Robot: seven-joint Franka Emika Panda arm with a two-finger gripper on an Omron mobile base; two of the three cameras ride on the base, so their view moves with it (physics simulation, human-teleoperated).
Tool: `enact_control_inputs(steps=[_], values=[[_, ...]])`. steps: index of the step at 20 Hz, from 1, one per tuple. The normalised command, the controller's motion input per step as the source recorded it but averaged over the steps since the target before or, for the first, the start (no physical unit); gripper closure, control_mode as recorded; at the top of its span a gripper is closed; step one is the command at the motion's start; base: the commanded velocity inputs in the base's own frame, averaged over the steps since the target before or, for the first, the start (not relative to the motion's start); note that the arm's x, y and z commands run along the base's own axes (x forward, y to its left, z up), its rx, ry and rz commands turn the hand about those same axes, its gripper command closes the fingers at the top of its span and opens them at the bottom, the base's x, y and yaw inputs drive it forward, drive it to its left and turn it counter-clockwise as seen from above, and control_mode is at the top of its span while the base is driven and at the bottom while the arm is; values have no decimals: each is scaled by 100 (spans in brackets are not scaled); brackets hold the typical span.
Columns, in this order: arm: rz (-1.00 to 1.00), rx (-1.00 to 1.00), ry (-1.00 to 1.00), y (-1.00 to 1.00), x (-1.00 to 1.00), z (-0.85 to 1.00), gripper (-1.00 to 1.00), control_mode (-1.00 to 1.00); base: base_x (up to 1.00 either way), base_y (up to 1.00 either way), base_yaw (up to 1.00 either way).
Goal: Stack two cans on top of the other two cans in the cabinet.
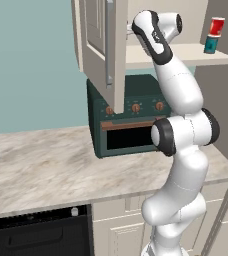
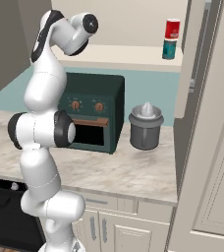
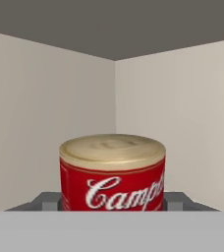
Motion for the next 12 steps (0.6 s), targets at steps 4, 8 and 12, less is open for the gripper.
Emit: enact_control_inputs(steps=[4,8,12], values=[[0,0,0,1,0,0,100,-100,0,0,0],[0,0,0,3,0,0,100,-100,0,0,0],[0,0,0,4,0,0,100,-100,0,0,0]])
